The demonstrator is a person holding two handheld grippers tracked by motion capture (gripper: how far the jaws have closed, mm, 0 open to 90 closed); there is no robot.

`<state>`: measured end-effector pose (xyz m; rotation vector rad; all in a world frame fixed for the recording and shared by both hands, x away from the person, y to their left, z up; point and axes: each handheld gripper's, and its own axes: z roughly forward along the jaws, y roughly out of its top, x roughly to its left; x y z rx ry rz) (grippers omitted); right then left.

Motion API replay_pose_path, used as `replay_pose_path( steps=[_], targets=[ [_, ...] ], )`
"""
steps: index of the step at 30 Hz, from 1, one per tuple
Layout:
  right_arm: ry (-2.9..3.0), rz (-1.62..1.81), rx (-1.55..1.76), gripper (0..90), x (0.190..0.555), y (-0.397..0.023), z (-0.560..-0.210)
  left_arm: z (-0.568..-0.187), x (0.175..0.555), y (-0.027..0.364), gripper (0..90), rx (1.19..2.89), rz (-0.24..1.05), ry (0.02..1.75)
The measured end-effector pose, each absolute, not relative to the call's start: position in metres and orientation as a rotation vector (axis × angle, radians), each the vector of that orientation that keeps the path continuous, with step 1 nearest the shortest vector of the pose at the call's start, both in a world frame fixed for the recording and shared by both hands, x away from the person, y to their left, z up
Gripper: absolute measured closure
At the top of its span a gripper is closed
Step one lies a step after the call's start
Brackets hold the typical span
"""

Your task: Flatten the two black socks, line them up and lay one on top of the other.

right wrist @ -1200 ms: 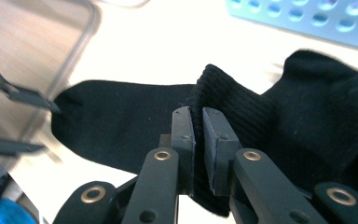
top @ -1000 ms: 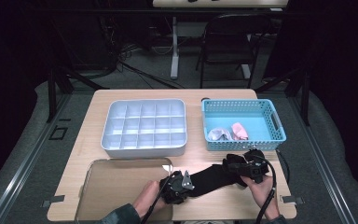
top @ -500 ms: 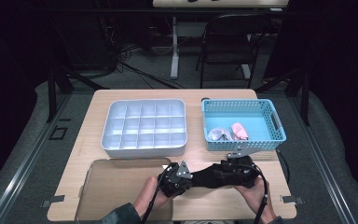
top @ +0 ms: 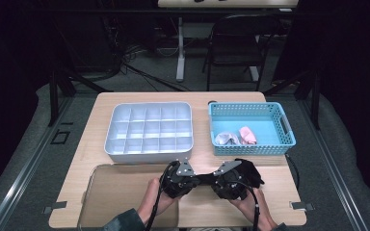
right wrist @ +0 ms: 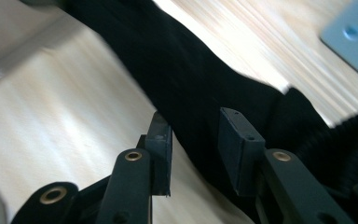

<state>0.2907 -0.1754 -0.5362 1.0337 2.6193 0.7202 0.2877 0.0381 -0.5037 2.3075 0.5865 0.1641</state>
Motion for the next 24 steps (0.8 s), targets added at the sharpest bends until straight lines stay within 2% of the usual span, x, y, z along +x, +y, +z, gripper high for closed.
replay_pose_path(
  steps=[10,16,18,24],
  targets=[
    [2.49,0.562,1.158,67.4,0.3,-0.2,-0.537,-0.491,0.291,0.054,88.4,2.247,0.183,0.613],
    [2.442,0.602,1.176,69.3,0.299,-0.211,-0.529,-0.487,0.295,0.066,88.4,2.214,0.182,0.652],
    [2.444,0.606,1.164,73.7,0.298,-0.214,-0.524,-0.487,0.296,0.068,88.4,2.217,0.184,0.664],
    [2.462,0.674,1.194,79.3,0.292,-0.222,-0.504,-0.488,0.297,0.076,88.4,2.212,0.167,0.699]
  ],
)
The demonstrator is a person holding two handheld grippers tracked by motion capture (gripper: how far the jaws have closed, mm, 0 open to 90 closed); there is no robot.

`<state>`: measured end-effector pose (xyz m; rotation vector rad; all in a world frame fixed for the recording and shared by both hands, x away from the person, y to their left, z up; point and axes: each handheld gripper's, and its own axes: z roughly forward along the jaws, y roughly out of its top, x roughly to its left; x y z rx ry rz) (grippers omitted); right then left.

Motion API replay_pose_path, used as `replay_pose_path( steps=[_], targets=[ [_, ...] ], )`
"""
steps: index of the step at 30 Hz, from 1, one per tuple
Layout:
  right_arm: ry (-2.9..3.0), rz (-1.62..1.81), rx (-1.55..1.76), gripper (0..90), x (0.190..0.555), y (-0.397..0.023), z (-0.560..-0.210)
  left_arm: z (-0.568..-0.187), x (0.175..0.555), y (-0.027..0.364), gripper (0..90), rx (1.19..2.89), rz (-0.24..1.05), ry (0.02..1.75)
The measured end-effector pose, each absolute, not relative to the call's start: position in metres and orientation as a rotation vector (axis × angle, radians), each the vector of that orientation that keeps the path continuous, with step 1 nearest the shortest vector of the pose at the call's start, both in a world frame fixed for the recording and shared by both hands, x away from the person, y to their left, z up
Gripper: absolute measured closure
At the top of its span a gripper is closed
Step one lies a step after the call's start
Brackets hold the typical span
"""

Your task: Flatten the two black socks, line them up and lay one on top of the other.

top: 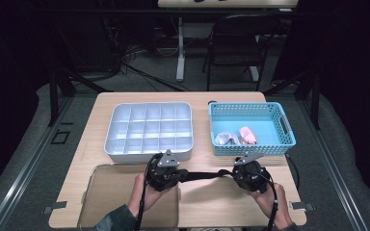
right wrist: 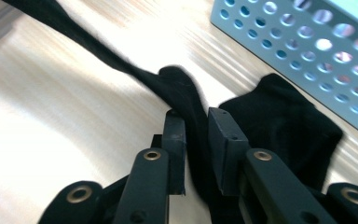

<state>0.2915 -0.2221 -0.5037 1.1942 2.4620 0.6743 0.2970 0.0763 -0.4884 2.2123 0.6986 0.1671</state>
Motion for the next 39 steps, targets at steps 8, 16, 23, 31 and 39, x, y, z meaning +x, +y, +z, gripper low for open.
replay_pose_path(
  steps=[8,16,23,31,39],
  targets=[
    [2.549,0.763,1.325,86.1,0.281,-0.231,-0.476,-0.488,0.295,0.084,88.3,2.22,0.1,0.722],
    [2.676,0.744,1.358,86.2,0.274,-0.235,-0.459,-0.487,0.288,0.088,88.3,2.201,-0.057,0.726],
    [2.784,0.659,1.435,85.3,0.293,-0.231,-0.486,-0.504,0.294,0.084,88.1,2.285,-0.057,0.778],
    [2.673,0.548,1.403,72.0,0.326,-0.224,-0.524,-0.521,0.318,0.079,87.7,2.334,0.014,0.853],
    [2.561,0.535,1.375,61.8,0.322,-0.224,-0.527,-0.535,0.33,0.082,84.4,2.348,0.057,0.925]
  ],
)
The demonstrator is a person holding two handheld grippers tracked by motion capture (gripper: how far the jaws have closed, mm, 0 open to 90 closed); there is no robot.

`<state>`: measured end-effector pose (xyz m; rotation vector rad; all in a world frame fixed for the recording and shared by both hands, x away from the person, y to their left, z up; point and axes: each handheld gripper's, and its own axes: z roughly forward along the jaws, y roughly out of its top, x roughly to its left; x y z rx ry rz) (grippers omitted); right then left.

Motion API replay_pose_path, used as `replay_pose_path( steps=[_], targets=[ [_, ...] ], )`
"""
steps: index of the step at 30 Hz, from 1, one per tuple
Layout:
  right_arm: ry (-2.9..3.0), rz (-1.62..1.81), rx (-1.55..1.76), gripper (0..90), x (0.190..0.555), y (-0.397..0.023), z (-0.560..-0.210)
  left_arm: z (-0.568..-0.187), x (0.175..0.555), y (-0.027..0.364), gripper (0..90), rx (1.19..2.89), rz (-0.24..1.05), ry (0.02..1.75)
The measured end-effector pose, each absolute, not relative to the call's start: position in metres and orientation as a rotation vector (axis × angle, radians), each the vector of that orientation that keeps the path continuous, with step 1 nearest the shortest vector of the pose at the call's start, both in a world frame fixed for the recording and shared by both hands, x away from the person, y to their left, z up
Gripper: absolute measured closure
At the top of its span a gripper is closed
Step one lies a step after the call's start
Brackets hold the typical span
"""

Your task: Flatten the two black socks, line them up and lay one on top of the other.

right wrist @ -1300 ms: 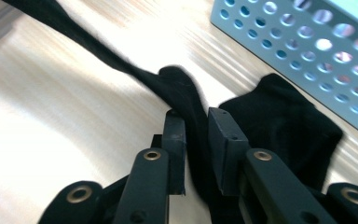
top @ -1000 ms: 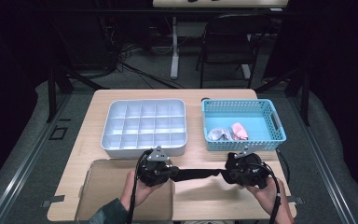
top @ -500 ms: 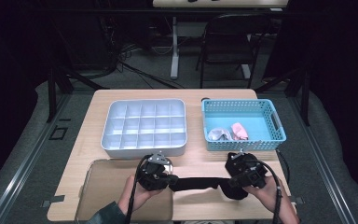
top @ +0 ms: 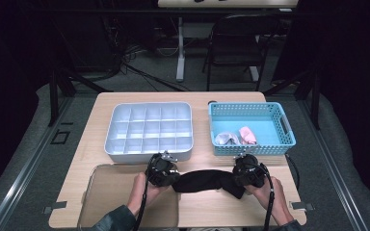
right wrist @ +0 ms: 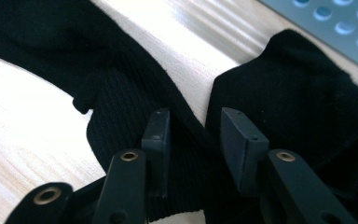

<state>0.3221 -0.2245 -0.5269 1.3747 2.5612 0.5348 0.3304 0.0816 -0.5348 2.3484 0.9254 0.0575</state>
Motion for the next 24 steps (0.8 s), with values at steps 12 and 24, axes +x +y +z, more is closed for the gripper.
replay_pose_path(
  steps=[12,24],
  targets=[
    [2.537,0.635,1.232,47.3,0.295,-0.212,-0.513,-0.536,0.329,0.092,60.2,2.366,-0.002,0.973],
    [2.373,0.607,1.211,43.4,0.288,-0.221,-0.498,-0.544,0.333,0.087,61.4,2.387,-0.014,0.989]
  ],
)
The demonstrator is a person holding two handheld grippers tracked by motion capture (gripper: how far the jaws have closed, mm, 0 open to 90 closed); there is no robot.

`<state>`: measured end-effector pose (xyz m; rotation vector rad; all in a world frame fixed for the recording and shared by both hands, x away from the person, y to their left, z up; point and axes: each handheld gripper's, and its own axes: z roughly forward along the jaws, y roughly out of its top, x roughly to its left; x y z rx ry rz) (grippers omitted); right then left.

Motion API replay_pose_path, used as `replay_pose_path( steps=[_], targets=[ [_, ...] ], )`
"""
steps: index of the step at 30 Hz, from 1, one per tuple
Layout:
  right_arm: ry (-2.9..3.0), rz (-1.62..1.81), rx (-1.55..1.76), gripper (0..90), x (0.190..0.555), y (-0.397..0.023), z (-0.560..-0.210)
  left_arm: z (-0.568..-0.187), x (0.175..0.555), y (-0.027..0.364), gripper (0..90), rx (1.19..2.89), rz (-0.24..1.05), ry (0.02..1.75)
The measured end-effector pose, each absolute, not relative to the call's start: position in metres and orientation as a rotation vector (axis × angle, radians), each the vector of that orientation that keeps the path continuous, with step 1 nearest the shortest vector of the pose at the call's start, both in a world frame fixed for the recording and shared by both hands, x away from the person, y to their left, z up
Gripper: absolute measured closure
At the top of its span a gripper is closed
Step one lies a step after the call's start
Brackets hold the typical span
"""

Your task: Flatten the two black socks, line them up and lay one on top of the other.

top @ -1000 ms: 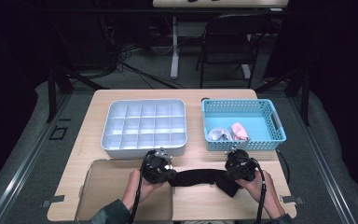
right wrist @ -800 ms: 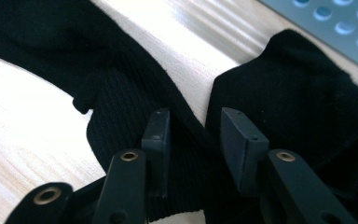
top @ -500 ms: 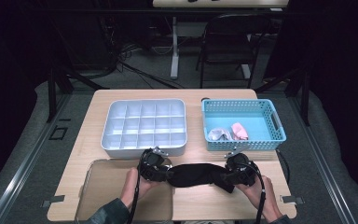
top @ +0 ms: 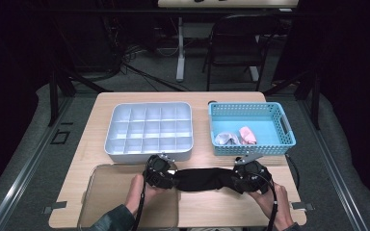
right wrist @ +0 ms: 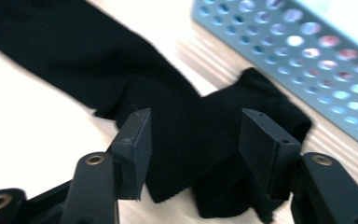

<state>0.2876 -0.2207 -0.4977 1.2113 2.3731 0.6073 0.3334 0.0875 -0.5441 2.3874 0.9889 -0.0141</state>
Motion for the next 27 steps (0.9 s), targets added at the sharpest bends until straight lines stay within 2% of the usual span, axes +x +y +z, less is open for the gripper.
replay_pose_path(
  steps=[5,10,12,17,21,27],
  targets=[
    [2.465,0.728,1.181,43.4,0.283,-0.216,-0.495,-0.545,0.334,0.087,61.6,2.382,-0.017,0.996],
    [2.623,0.516,1.129,47.5,0.292,-0.198,-0.531,-0.546,0.336,0.085,63.8,2.391,-0.015,0.991],
    [2.617,0.464,1.119,55.1,0.294,-0.195,-0.537,-0.547,0.336,0.084,66.2,2.387,-0.013,0.99],
    [2.621,0.42,1.122,66.5,0.297,-0.195,-0.541,-0.547,0.335,0.082,73.7,2.402,0.002,0.977],
    [2.614,0.412,1.138,79.3,0.299,-0.197,-0.547,-0.548,0.333,0.08,80.4,2.405,0.01,0.962],
    [2.611,0.395,1.133,85.7,0.3,-0.197,-0.548,-0.548,0.332,0.078,86.2,2.406,0.0,0.941]
  ],
)
